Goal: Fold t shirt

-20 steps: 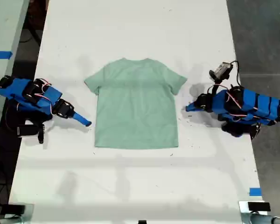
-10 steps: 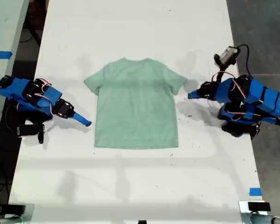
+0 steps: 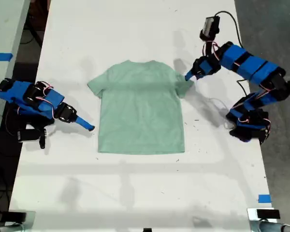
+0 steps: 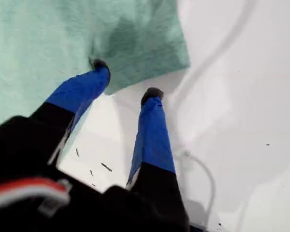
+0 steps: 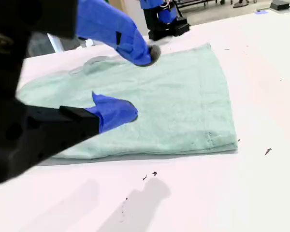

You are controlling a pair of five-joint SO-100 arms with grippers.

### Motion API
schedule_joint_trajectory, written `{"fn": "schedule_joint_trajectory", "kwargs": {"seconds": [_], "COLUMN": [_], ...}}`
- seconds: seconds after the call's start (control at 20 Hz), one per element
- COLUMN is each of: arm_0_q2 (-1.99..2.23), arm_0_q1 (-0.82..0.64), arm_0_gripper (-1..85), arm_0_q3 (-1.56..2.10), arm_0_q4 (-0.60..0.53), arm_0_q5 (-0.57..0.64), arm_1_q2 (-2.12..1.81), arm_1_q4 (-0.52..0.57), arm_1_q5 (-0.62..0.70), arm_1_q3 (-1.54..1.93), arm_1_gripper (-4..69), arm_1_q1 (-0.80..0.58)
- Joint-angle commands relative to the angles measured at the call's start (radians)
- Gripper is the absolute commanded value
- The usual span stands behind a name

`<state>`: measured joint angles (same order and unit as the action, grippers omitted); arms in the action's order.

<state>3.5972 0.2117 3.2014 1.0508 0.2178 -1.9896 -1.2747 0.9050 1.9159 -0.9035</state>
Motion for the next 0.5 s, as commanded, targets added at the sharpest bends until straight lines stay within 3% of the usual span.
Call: {"fn": "schedule_joint_trajectory", "kwargs": {"seconds": [0.0, 0.3, 0.45], "arm_0_q2": [0.006, 0.006, 0.006], "arm_0_q1": [-0.003, -0.003, -0.003], "arm_0_gripper": [14.7, 14.7, 14.7], "arm_0_q3": [0.009, 0.009, 0.009], "arm_0_q4": [-0.017, -0.017, -0.017], "arm_0_q5": [0.005, 0.005, 0.005], "arm_1_q2": [0.091, 0.244, 0.27], "arm_1_q4": [0.071, 0.236, 0.264], "arm_1_q5": [0.034, 0.034, 0.037], "arm_1_q3": [-0.037, 0.054, 0.063], "arm_1_gripper": [21.8, 21.5, 17.4], "arm_1_q1": [-0.066, -0.083, -0.081]}}
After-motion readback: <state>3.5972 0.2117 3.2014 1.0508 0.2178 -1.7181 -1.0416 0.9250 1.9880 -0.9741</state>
